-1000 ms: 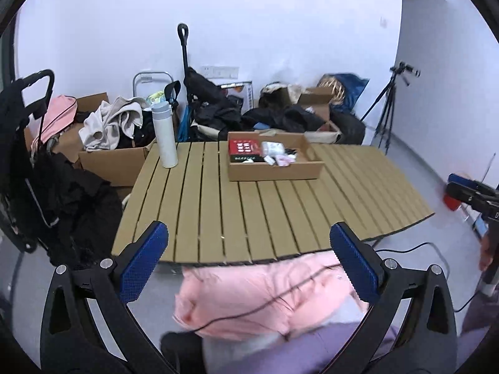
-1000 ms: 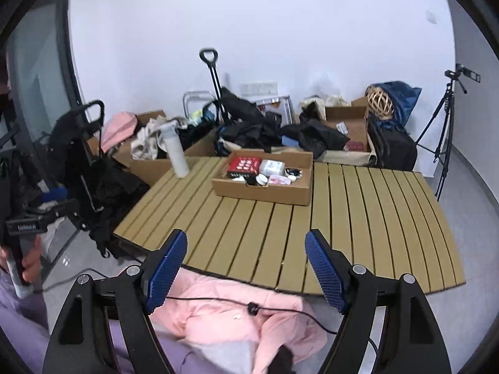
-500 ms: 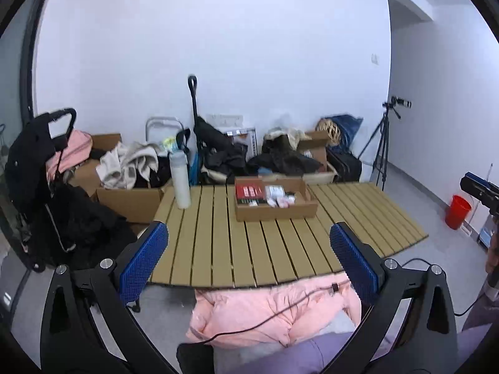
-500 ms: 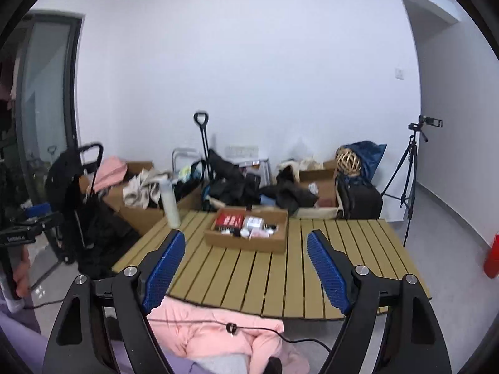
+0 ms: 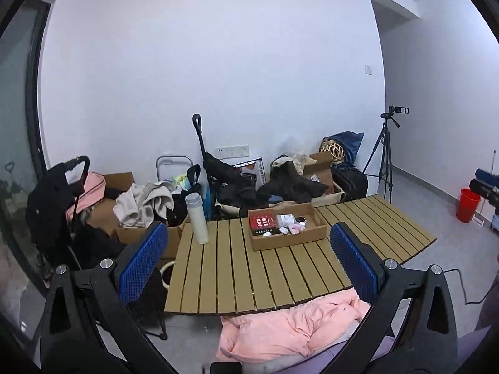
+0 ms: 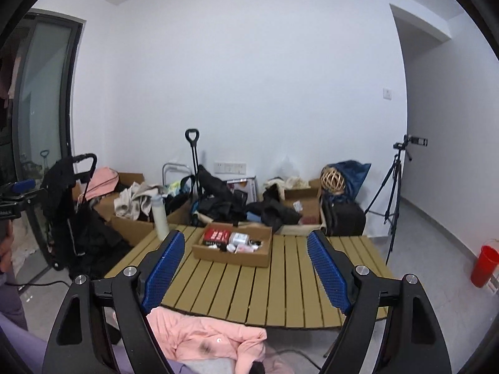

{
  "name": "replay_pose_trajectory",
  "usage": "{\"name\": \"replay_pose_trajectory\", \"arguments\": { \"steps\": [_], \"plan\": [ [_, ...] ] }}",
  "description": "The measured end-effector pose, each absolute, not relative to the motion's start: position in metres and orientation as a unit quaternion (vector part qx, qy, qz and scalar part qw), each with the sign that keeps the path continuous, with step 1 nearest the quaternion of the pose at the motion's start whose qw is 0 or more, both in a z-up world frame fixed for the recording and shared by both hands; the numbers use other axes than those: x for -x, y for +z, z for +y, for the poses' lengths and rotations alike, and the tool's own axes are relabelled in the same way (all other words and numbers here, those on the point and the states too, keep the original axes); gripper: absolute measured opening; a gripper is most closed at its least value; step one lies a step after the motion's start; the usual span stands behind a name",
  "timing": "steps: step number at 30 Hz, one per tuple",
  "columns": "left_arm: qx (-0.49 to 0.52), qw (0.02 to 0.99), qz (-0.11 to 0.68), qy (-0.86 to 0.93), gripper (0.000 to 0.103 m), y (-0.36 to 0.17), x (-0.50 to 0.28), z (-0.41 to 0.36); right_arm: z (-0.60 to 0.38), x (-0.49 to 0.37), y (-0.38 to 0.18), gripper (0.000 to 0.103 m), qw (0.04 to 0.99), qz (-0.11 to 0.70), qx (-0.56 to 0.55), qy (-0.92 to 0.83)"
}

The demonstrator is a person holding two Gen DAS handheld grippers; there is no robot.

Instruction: Organize objects

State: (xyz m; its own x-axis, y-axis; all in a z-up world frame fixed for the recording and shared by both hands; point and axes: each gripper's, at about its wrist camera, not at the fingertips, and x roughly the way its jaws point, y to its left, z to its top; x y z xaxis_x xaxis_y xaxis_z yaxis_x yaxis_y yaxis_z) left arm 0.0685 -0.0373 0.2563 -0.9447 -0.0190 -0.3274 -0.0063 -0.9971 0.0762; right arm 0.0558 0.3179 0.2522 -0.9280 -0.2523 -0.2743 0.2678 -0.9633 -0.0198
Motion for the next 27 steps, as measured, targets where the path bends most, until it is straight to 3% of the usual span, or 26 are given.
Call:
{"name": "replay_pose_trajectory", "arguments": {
  "steps": [5, 19, 27],
  "plan": [
    [-0.199, 0.001, -0.046, -0.979, 0.103, 0.218, -0.051, -0.021, 0.304, -0.047, 0.241, 0.084, 0.135, 0.051, -0.164, -0.976],
    [-0.272, 0.031, 0.024, -0.961, 0.103, 0.064, -0.004, 0.003, 0.236, 0.038, 0.037, 0.084, 0.156, 0.022, -0.334, -0.929],
    [-0.305, 0.025, 0.016, -0.952, 0.103, 0.046, 0.006, 0.012, 0.240, 0.043, 0.031, 0.084, 0.141, 0.032, -0.330, -0.933]
  ]
}}
